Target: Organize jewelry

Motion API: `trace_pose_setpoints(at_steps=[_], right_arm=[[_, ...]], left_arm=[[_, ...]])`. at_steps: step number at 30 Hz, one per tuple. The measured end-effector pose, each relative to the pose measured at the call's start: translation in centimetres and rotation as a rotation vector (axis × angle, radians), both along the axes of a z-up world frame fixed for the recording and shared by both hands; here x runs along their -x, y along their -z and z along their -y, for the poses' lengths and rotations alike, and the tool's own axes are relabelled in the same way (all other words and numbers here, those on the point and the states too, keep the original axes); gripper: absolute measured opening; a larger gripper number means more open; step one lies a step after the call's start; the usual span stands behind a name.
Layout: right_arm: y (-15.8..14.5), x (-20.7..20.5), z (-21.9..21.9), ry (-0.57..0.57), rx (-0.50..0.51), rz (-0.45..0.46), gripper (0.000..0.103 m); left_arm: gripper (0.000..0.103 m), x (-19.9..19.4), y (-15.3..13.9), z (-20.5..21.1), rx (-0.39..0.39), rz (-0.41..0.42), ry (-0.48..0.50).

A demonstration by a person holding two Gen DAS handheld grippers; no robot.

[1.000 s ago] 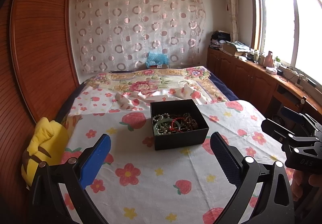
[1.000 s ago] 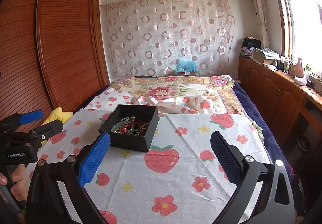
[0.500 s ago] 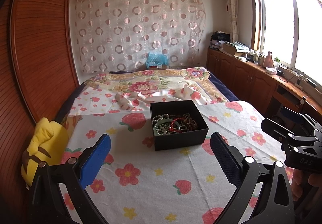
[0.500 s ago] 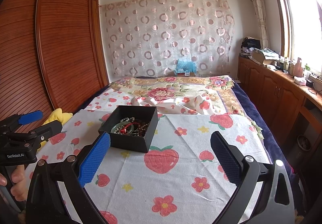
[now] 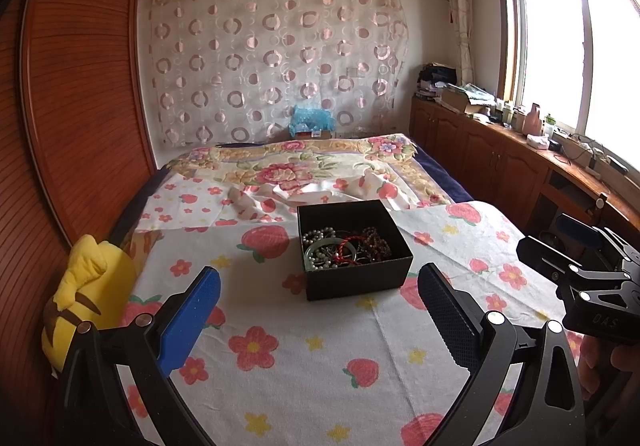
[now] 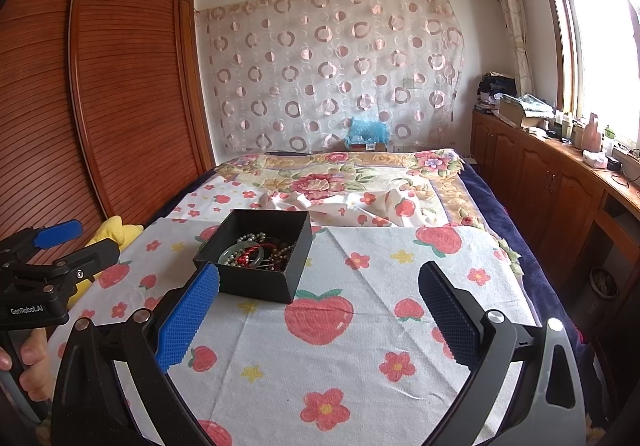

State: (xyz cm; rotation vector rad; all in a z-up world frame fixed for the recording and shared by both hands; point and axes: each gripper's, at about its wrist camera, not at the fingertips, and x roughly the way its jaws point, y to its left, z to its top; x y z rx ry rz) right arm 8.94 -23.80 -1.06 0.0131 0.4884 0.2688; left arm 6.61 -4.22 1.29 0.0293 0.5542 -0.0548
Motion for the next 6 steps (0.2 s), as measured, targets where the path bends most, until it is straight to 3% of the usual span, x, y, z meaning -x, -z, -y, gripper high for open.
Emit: trace_pose_setpoints(at_steps=[6], right_arm=[[0.03, 0.01, 0.0, 0.0, -0.002, 0.0, 0.101]], left_arm=[[0.096, -0.07, -0.62, 0.5, 0.009, 0.01, 0.008]])
